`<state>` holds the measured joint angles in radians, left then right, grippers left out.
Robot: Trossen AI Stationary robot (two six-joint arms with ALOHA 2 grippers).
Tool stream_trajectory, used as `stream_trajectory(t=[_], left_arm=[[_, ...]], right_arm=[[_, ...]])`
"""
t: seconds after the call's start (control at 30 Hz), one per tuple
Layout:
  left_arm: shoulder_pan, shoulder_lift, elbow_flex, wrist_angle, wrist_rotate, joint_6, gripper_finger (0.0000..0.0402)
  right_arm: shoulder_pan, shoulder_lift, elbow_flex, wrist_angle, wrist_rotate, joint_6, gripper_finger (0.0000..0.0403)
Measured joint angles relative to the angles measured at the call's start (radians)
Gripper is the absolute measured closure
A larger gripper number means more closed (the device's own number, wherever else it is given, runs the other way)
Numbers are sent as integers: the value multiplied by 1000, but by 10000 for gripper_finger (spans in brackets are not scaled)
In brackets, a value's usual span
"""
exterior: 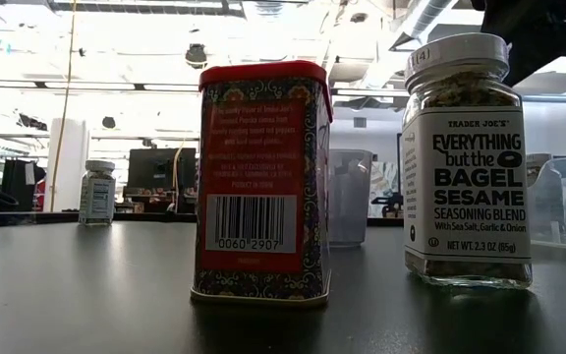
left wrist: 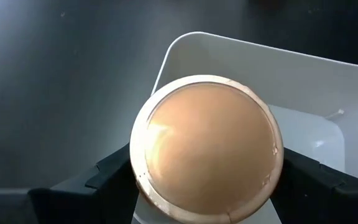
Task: Sort spices by type
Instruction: Put the brown seasoning bottle into the gray bin
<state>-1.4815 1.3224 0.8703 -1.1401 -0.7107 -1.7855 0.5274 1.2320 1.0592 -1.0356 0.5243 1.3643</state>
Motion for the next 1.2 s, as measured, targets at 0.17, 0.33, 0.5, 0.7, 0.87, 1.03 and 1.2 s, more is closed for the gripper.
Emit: stream_trajectory(t=[0.17, 0.33, 0.5, 0.7, 0.87, 1.03, 1.2], left_arm=[[0, 0, 0, 2, 0, -8, 112], [0, 0, 0, 3, 0, -9, 112], [0, 0, 0, 3, 0, -5, 111], [0, 0, 0, 4, 0, -6, 111], [0, 0, 0, 5, 0, -6, 111], [0, 0, 0, 6, 0, -23, 101], [0, -2, 2, 7, -1, -35, 74]], right_arm=[[0, 0, 0, 1, 0, 0, 131], [0, 0, 0, 4, 0, 0, 131], [0, 0, 0, 5, 0, -1, 131], [0, 0, 0, 5, 0, -2, 131], [0, 0, 0, 5, 0, -2, 131], [0, 0, 0, 5, 0, -2, 131], [0, 0, 0, 4, 0, -2, 131]])
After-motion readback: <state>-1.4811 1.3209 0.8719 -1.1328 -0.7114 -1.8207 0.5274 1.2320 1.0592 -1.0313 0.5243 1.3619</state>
